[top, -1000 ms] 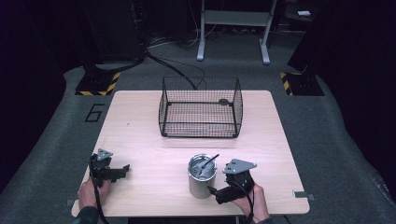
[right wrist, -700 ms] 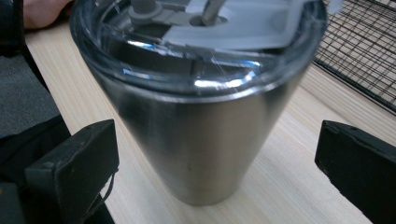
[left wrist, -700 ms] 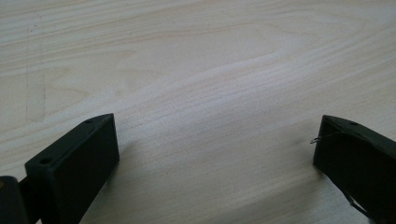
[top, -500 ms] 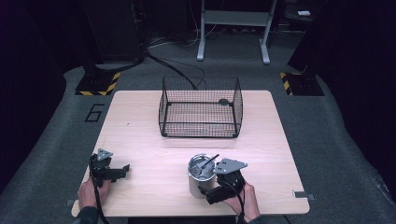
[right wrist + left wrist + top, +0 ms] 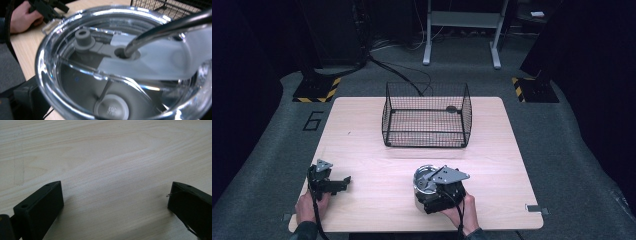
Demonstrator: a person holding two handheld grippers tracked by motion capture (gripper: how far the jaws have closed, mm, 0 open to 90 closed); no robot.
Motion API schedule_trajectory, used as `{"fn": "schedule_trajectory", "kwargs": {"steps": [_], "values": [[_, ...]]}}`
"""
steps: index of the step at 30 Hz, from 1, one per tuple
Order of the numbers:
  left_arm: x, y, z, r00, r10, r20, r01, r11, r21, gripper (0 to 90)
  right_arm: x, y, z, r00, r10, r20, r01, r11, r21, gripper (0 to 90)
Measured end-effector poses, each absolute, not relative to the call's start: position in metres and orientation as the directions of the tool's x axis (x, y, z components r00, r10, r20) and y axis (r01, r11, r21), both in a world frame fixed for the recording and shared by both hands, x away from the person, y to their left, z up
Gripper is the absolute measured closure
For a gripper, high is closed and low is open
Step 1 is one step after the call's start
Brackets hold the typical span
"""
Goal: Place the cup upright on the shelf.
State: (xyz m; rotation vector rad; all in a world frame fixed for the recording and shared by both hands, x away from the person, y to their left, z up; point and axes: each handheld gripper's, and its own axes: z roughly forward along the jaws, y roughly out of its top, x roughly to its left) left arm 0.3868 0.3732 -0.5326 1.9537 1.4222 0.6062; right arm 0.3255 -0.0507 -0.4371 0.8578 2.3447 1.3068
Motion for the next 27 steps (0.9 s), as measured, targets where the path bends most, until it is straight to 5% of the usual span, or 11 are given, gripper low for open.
{"fn": "schedule_trajectory", "kwargs": {"steps": [27], "values": [[0.3868, 0.3733, -0.5325, 0.310, 0.951, -0.003, 0.658, -0.212, 0.722, 0.1, 0.3262, -0.0485, -0.4396, -0.749, 0.663, 0.005, 0.319, 0.354, 0.879, 3.7]]}}
